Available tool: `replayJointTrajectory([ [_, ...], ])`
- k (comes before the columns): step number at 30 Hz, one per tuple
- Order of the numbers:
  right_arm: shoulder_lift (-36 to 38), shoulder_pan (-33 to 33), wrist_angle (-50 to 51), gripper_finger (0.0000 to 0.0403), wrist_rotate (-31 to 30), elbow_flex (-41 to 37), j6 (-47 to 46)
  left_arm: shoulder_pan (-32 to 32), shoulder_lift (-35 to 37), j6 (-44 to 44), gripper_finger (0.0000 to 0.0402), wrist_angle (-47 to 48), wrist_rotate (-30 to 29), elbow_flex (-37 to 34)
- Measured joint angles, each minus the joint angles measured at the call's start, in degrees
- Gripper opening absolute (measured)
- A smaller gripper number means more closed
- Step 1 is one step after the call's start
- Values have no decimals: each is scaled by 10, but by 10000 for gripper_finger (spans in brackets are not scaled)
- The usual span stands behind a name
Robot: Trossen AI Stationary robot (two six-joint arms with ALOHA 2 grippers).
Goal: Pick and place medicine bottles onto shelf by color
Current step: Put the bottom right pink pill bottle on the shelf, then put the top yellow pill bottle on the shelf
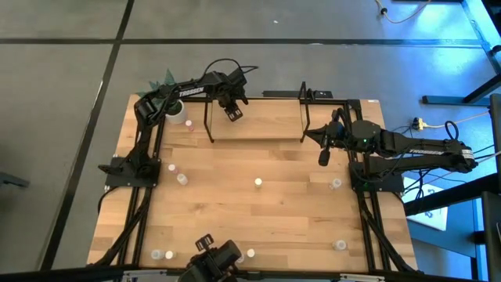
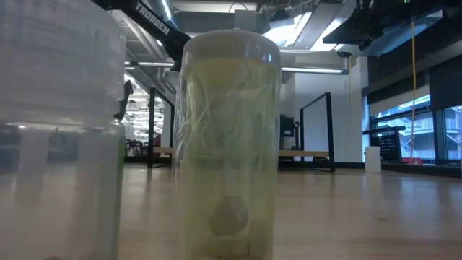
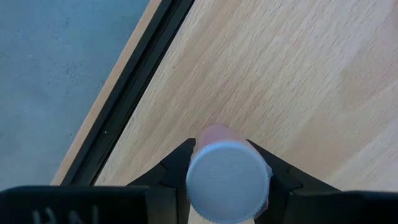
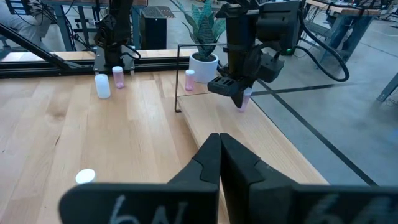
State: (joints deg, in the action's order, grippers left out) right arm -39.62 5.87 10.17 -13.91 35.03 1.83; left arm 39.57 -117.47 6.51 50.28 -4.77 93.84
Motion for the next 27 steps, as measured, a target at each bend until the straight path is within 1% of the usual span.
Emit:
replayJointTrajectory([
  [7, 0, 0, 0, 6, 0, 0, 0, 0, 0, -4, 115, 0, -2, 0],
  [9, 0, 0, 0, 6, 0, 0, 0, 0, -1, -4, 124, 1, -2, 0],
  [11, 0, 0, 0, 6, 0, 0, 0, 0, -2, -2, 143, 2, -2, 0],
  [16, 0, 0, 0, 6, 0, 0, 0, 0, -2, 3, 211, 3, -6, 0],
  [19, 0, 0, 0, 6, 0, 0, 0, 0, -2, 15, 243, 2, -11, 0],
  [23, 0, 0, 0, 6, 0, 0, 0, 0, -2, 15, 266, 3, -11, 0],
  [27, 0, 0, 0, 6, 0, 0, 0, 0, 1, 13, 271, 7, -4, 0],
])
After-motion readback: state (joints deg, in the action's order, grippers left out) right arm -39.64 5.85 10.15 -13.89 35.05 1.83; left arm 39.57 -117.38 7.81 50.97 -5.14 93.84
